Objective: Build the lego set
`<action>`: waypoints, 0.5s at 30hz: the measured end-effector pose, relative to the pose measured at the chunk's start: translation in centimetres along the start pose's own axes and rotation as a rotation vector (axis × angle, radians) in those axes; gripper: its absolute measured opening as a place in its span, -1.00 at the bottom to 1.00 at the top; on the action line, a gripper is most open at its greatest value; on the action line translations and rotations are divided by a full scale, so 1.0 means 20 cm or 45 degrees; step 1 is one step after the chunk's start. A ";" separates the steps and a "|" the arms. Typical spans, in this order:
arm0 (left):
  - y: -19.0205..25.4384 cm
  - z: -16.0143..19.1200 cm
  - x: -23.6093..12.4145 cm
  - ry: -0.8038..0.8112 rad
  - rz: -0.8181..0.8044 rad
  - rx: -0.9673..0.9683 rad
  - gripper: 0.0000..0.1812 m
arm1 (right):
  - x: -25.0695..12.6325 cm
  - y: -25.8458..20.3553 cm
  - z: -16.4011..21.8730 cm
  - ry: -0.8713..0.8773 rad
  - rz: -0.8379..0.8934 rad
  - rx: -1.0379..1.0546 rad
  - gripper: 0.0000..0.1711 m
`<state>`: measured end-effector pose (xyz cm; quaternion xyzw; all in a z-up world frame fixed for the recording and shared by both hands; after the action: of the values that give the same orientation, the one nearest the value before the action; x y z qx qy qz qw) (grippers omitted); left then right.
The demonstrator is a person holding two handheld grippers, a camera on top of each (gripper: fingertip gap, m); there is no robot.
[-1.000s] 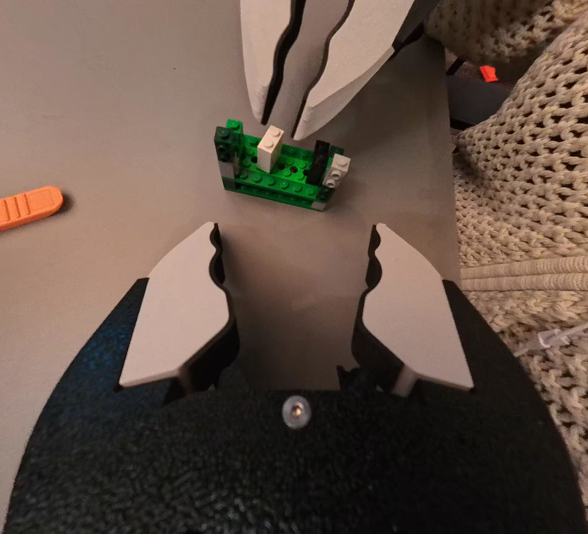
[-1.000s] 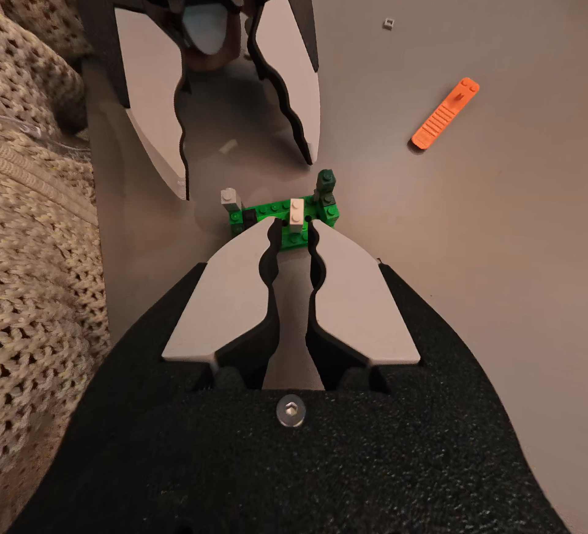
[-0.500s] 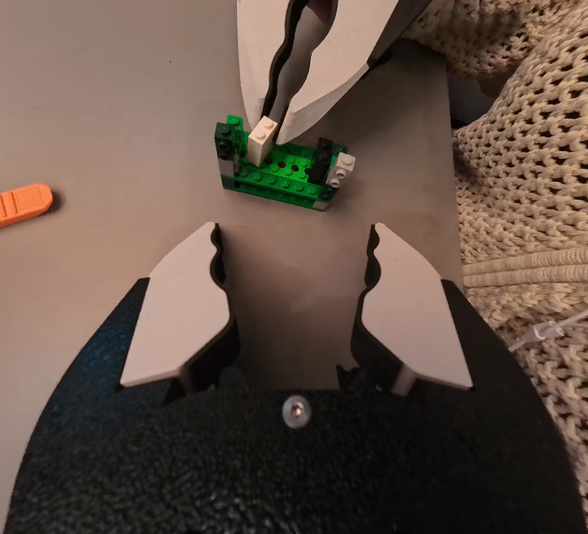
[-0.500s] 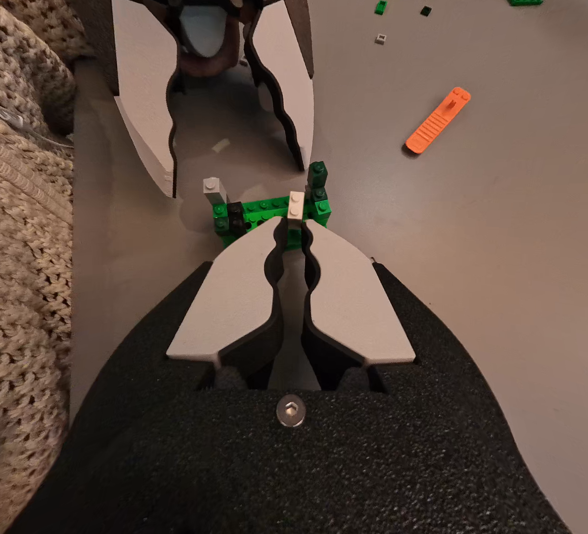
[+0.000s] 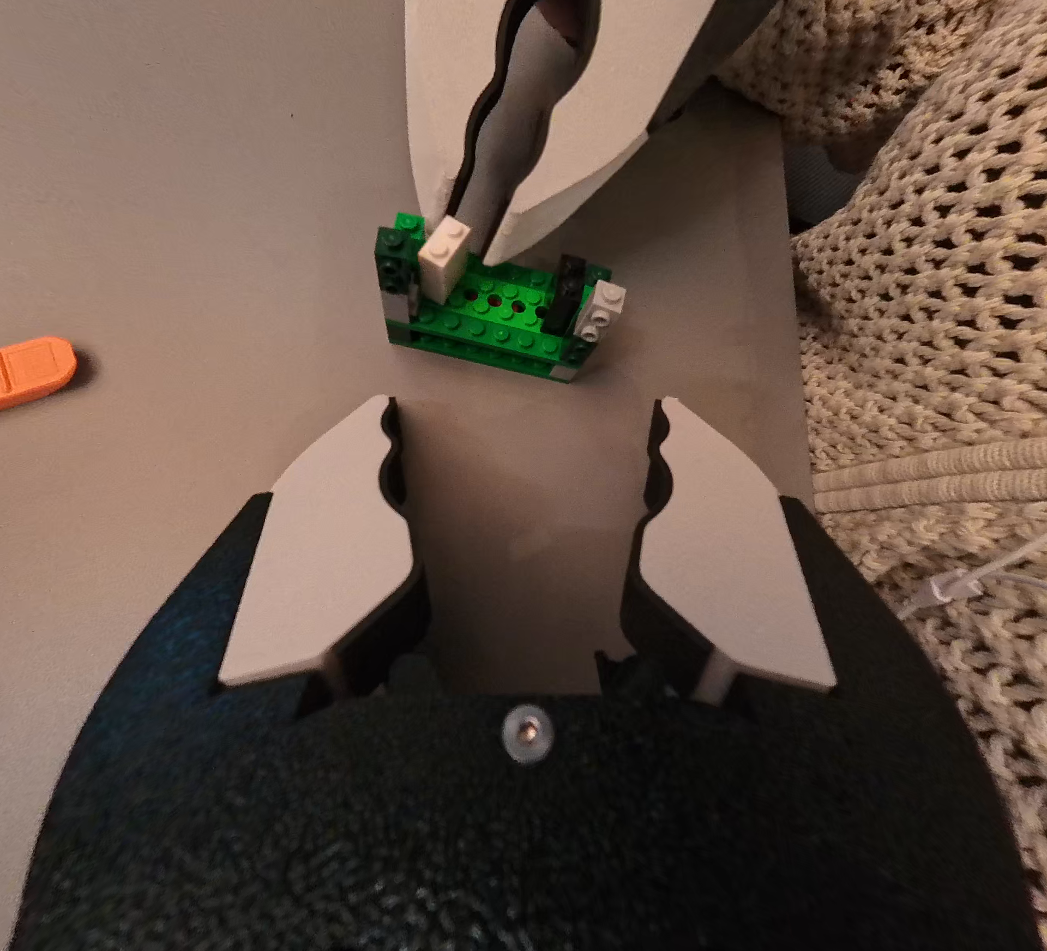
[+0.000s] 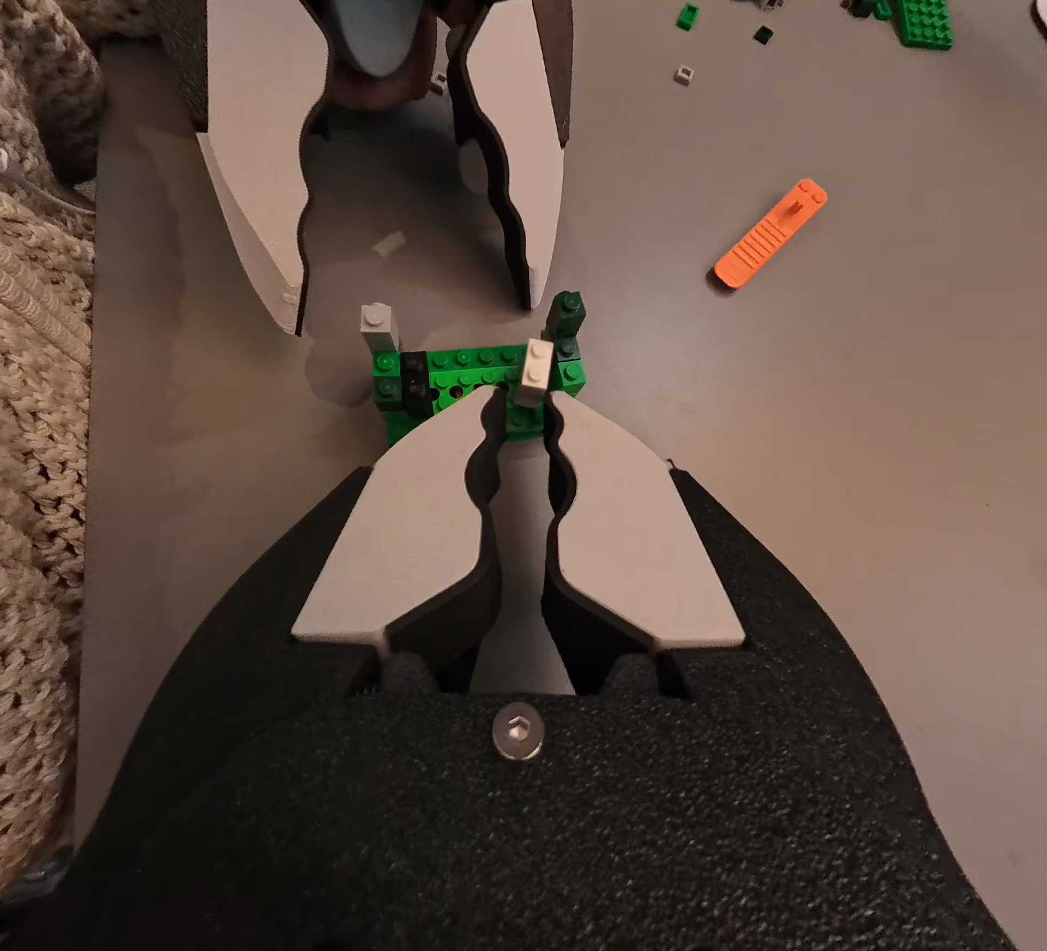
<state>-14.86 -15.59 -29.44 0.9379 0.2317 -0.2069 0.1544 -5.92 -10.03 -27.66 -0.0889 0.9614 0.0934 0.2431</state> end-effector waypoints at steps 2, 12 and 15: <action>0.00 0.00 0.00 0.000 0.002 -0.001 -0.08 | 0.00 0.00 0.00 -0.011 0.002 0.005 -0.83; 0.01 0.00 0.00 0.003 0.014 -0.006 -0.09 | 0.00 0.05 -0.02 0.132 0.011 0.166 -0.50; 0.01 0.00 0.00 0.005 0.014 -0.007 -0.09 | 0.03 0.06 -0.02 0.145 -0.030 0.157 -0.53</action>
<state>-14.76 -15.74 -29.32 0.9392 0.2272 -0.2037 0.1577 -6.82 -9.08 -27.43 -0.0904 0.9764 0.0260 0.1942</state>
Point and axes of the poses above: each gripper's, where its closed fingertips meet, x out along the fingers, z out of its underside, y = z × x across the jaws, the point moved 5 cm from there along -x, back along the fingers, and after that the axes turned 12 degrees about y, right-handed, at the moved point
